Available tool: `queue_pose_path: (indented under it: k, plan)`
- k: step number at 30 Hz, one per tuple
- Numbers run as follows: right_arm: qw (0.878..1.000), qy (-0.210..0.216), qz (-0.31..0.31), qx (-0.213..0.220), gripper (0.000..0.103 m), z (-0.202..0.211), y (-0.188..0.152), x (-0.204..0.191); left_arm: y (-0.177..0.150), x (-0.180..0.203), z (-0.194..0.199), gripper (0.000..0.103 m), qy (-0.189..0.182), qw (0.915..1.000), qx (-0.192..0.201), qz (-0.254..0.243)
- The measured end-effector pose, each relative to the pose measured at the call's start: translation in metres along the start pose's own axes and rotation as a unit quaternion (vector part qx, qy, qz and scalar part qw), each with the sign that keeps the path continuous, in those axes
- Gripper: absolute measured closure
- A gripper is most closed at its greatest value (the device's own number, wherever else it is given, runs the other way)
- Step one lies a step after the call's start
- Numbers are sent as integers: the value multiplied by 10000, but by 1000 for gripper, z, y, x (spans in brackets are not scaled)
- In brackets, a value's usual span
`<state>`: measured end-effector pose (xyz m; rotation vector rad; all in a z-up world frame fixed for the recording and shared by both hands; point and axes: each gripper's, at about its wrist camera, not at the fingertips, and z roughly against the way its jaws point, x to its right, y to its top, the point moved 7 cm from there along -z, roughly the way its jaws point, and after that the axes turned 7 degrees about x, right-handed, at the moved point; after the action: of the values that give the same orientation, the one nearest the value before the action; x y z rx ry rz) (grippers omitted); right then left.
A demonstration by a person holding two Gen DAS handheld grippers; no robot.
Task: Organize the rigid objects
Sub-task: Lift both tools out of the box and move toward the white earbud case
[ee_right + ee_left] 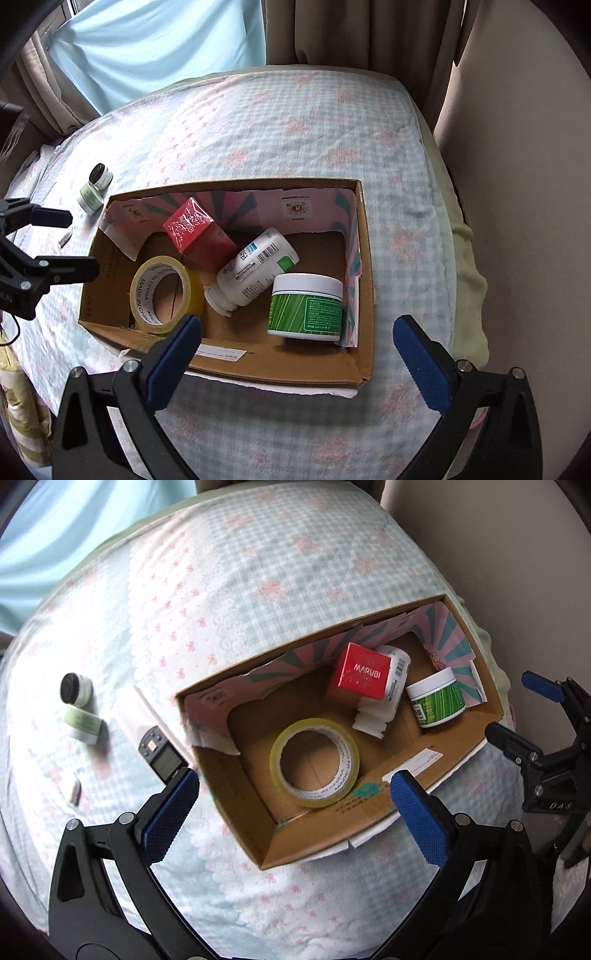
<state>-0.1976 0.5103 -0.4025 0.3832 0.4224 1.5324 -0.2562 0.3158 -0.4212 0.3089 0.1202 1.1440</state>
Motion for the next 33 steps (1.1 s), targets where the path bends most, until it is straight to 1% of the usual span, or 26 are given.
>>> queue_pose_path:
  k: [3, 5, 10, 13, 15, 20, 22, 24, 26, 30, 33]
  plan:
    - [9999, 72, -70, 100, 0, 14, 6, -3, -14, -13, 21, 0, 125, 9998, 121, 112]
    - [9997, 47, -27, 228, 0, 26, 11, -9, -24, -24, 38, 0, 208, 9993, 221, 208]
    - [9991, 48, 74, 414, 0, 54, 25, -33, -50, -57, 87, 0, 483, 9962, 568, 450]
    - [9978, 143, 80, 635, 0, 74, 35, -54, -67, -82, 113, 0, 697, 9925, 779, 635]
    - [9969, 124, 97, 770, 0, 89, 41, -70, -80, -102, 131, 0, 777, 9893, 925, 814]
    - [9943, 129, 131, 1051, 0, 127, 58, -118, -112, -150, 171, 0, 829, 9824, 1157, 1209]
    - [9933, 163, 144, 1135, 0, 139, 63, -138, -124, -169, 181, 0, 787, 9807, 1201, 1329]
    - [9928, 175, 180, 1173, 0, 148, 67, -160, -136, -188, 188, 0, 829, 9785, 1205, 1455]
    - [9916, 266, 238, 1242, 0, 153, 71, -182, -146, -208, 195, 0, 842, 9748, 1279, 1622]
    - [9906, 432, 398, 1232, 0, 149, 79, -223, -163, -247, 198, 0, 826, 9652, 1299, 2113]
    - [9898, 601, 457, 1209, 0, 139, 88, -250, -170, -276, 194, 0, 892, 9558, 1255, 2504]
